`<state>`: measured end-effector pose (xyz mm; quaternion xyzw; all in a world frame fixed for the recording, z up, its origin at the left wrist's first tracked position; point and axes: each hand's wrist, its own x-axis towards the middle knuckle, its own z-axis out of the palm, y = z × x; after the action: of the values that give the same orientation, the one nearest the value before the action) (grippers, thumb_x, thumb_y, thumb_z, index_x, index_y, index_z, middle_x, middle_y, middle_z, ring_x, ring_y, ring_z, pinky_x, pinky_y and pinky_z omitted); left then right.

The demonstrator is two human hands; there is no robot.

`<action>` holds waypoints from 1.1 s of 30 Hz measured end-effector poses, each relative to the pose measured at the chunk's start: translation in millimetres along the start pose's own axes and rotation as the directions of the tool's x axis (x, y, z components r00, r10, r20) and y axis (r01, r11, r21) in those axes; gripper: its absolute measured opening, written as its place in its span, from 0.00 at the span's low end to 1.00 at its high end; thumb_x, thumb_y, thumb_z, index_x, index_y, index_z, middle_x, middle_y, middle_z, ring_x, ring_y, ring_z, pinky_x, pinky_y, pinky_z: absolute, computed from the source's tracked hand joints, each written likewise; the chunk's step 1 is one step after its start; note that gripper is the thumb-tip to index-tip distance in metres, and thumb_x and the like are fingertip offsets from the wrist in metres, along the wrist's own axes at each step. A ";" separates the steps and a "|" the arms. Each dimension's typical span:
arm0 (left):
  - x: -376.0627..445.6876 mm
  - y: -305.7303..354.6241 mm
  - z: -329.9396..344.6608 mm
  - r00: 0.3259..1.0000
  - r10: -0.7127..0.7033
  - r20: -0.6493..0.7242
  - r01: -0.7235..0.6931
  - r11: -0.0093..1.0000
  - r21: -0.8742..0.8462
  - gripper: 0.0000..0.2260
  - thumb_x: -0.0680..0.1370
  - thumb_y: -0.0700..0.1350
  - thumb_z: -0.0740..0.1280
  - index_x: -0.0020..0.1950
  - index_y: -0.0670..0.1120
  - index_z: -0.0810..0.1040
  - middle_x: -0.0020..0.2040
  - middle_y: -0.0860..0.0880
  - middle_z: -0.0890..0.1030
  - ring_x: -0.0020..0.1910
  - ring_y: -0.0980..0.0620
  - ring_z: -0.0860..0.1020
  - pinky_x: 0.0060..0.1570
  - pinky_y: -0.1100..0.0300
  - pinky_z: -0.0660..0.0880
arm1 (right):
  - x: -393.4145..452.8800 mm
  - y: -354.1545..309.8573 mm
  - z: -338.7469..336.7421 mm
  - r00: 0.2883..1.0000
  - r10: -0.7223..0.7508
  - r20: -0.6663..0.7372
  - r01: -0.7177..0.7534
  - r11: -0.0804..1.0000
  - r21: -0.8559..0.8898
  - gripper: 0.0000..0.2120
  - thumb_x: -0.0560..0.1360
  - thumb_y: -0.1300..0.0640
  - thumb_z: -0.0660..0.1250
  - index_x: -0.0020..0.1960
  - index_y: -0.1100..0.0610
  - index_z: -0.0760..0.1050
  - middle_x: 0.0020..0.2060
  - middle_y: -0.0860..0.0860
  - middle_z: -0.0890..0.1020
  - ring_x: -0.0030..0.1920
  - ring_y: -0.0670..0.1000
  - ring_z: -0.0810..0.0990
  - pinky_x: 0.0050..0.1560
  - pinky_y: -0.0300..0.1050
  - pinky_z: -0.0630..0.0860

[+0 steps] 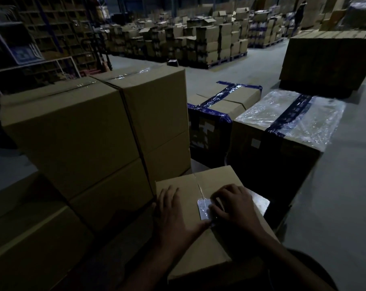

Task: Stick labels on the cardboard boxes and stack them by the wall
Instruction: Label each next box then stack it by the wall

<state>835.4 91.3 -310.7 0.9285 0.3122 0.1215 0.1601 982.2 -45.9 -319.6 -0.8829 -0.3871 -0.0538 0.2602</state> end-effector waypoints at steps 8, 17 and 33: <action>2.5 -3.9 8.5 0.999 0.002 0.035 -0.003 1.000 0.017 0.55 0.63 0.84 0.53 0.80 0.51 0.51 0.81 0.52 0.49 0.80 0.53 0.45 0.78 0.49 0.47 | -3.8 -5.6 7.2 0.998 0.045 -0.039 -0.048 0.995 -0.083 0.15 0.68 0.36 0.59 0.45 0.45 0.75 0.46 0.43 0.74 0.49 0.49 0.71 0.53 0.46 0.64; 3.3 -5.7 8.9 0.999 0.007 0.052 -0.008 1.000 0.010 0.56 0.62 0.84 0.51 0.80 0.51 0.50 0.81 0.52 0.49 0.80 0.53 0.44 0.78 0.49 0.48 | -1.8 -1.7 8.0 0.998 0.052 -0.025 -0.053 0.997 -0.061 0.16 0.66 0.35 0.60 0.45 0.44 0.75 0.46 0.43 0.73 0.51 0.49 0.71 0.52 0.45 0.60; 0.8 -3.8 6.2 1.000 0.015 0.023 -0.015 1.000 -0.007 0.59 0.58 0.86 0.43 0.80 0.51 0.53 0.81 0.53 0.50 0.79 0.54 0.45 0.78 0.50 0.49 | -0.2 1.6 5.5 0.998 0.048 -0.045 -0.046 0.998 0.046 0.17 0.65 0.37 0.59 0.45 0.45 0.78 0.46 0.42 0.76 0.50 0.48 0.75 0.54 0.48 0.68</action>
<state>836.0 93.2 -317.7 0.9316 0.3029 0.1131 0.1660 982.6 -44.2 -325.1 -0.8843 -0.3612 -0.0592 0.2899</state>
